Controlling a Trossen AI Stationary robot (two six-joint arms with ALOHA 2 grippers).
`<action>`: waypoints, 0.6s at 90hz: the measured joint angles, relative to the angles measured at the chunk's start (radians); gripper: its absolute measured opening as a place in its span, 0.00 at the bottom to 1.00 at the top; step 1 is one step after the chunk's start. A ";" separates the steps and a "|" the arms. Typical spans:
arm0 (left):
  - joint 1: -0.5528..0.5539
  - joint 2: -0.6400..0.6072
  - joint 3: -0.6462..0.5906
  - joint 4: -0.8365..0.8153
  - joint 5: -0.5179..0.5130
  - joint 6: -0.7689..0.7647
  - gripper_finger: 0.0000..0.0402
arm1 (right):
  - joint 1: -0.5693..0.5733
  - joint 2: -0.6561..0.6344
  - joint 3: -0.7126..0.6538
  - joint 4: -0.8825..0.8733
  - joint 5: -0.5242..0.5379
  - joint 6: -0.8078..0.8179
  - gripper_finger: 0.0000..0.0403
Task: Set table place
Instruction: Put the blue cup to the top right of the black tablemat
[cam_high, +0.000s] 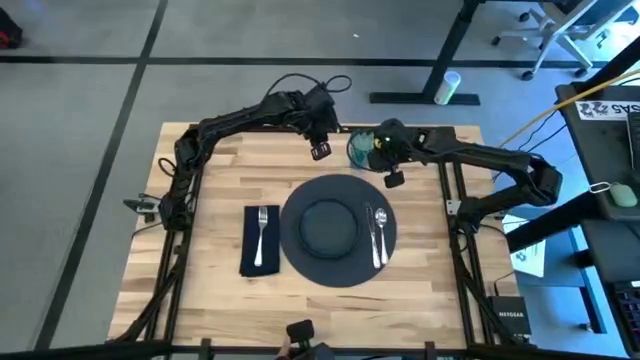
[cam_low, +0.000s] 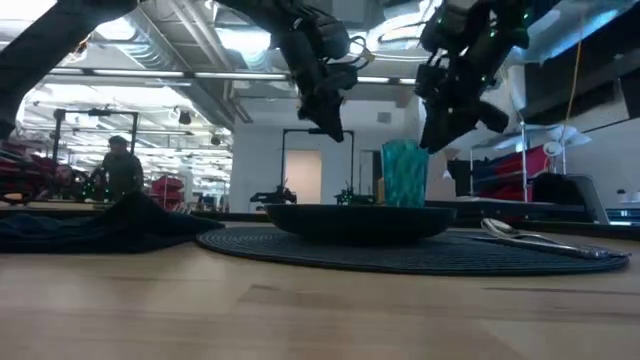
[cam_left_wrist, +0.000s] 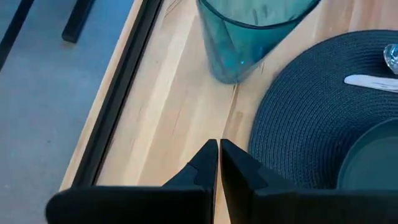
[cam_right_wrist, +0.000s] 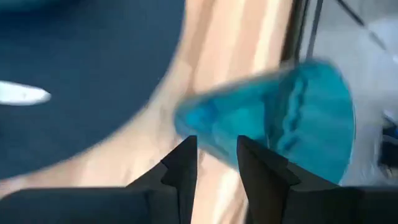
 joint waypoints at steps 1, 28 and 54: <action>0.000 0.000 0.000 0.000 0.000 0.000 0.00 | -0.003 0.000 0.000 0.000 0.000 0.000 0.25; 0.004 0.000 0.000 0.004 0.000 0.000 0.00 | -0.011 -0.052 0.017 -0.009 -0.064 -0.010 0.25; 0.006 0.000 0.000 0.008 0.000 0.008 0.00 | -0.059 -0.017 0.056 0.042 -0.071 -0.052 0.25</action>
